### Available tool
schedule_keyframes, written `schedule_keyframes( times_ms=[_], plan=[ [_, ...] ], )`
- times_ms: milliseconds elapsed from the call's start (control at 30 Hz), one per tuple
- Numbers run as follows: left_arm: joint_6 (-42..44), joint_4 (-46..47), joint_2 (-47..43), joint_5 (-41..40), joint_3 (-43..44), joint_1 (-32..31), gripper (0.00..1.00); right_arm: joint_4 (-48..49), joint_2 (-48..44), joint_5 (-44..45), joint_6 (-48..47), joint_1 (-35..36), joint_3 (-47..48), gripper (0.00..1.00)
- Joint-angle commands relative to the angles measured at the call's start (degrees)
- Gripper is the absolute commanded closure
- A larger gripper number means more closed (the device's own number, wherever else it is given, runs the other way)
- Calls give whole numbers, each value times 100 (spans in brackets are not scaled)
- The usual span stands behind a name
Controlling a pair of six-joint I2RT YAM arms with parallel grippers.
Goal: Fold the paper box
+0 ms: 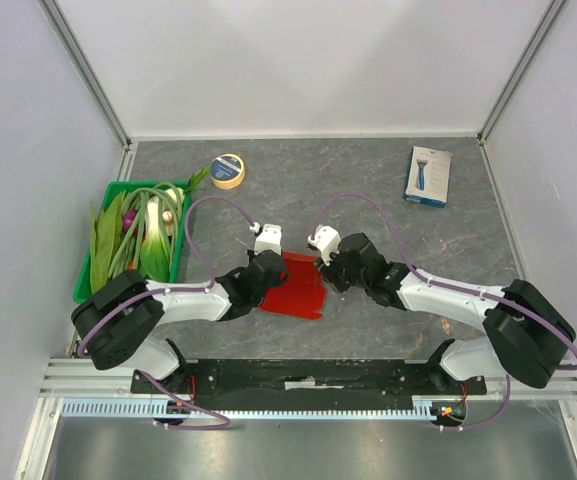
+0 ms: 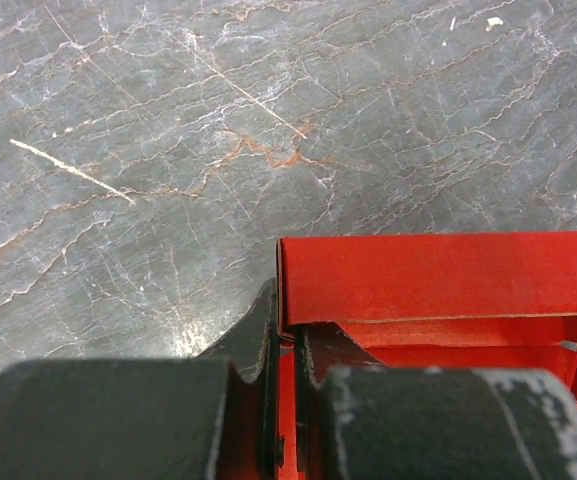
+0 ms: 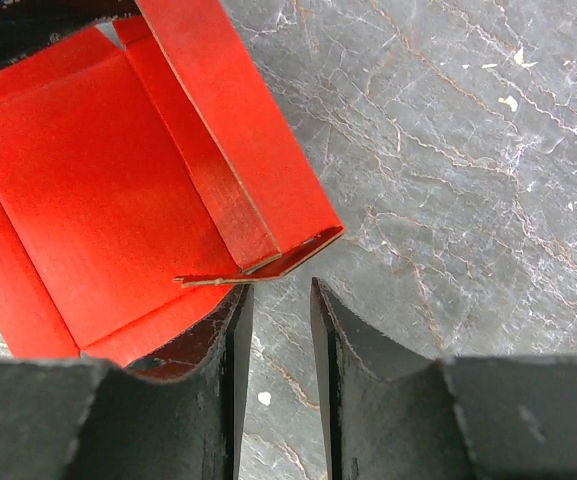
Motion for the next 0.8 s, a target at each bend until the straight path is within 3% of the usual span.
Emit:
schedule_keyframes(
  times_ms=[0, 433, 767],
  plan=[
    [-538, -384, -128, 164, 316, -9, 98, 872, -313, 76, 110, 63, -96, 63],
    [-1163, -1308, -365, 129, 765, -18, 98, 1593, -639, 982, 875, 194, -421, 58],
    [-1145, -1440, -558, 50, 756, -9, 98, 2173, -692, 858, 788, 247, -676, 54]
  ],
)
